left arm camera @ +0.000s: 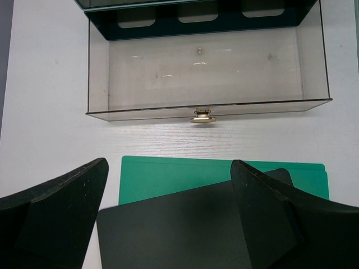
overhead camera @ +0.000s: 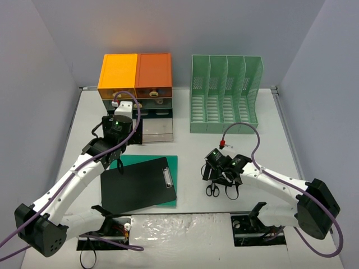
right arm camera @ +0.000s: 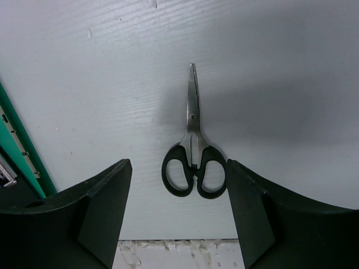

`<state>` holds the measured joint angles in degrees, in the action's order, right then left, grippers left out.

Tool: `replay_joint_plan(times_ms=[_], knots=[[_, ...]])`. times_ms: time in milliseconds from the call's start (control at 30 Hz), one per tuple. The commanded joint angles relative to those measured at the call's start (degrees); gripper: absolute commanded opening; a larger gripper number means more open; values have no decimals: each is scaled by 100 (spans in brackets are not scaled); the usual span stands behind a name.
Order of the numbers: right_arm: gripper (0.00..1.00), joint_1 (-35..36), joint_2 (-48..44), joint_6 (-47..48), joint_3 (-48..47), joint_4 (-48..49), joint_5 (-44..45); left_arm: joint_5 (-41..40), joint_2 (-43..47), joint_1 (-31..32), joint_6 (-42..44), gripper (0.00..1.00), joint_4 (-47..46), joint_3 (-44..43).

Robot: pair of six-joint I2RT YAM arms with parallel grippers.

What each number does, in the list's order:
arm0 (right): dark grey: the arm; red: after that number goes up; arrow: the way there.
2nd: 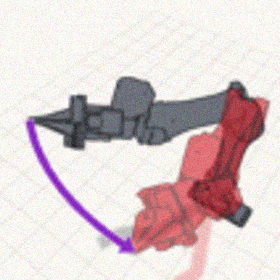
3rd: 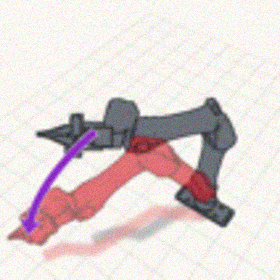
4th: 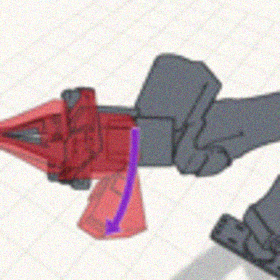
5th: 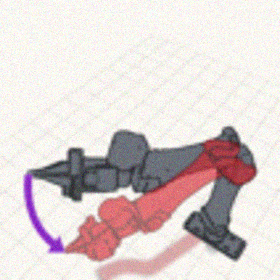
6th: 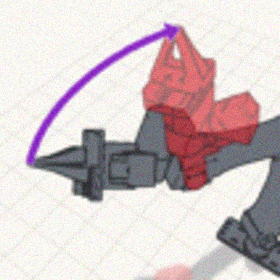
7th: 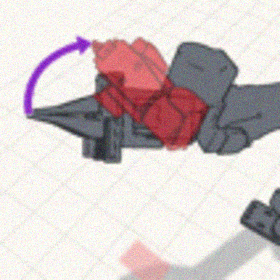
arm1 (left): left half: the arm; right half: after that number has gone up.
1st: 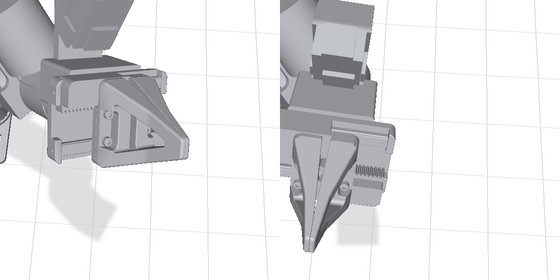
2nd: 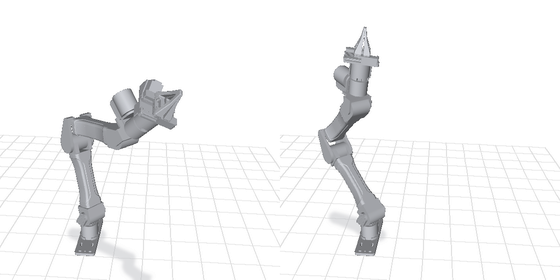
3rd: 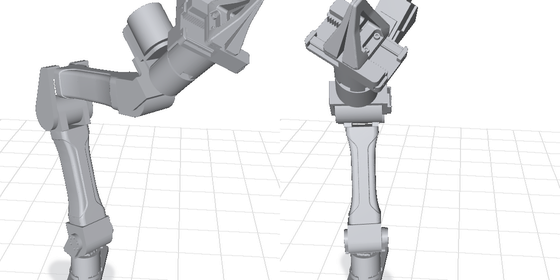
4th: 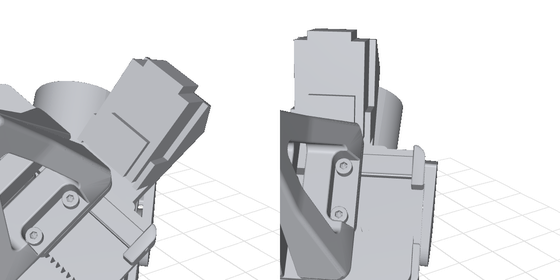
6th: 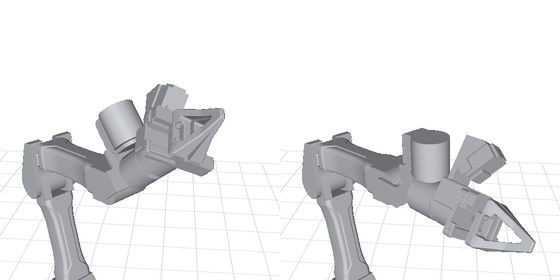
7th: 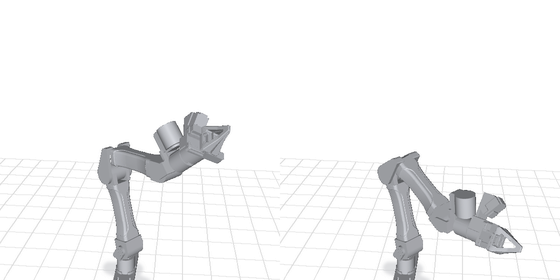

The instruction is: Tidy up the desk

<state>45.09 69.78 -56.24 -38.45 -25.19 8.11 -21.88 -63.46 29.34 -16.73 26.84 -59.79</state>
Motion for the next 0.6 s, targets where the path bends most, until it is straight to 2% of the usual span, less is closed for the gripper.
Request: replay_joint_plan(times_ms=[0, 67, 567], knots=[[61, 96, -390, -288, 76, -534, 33, -16, 171, 28, 22, 88, -126, -210], [53, 99, -419, -347, 193, -546, -31, -19, 177, 28, 22, 88, -125, -210], [44, 369, -133, -492, 583, -53, -107, -39, 231, 19, 74, 88, -61, -245]])
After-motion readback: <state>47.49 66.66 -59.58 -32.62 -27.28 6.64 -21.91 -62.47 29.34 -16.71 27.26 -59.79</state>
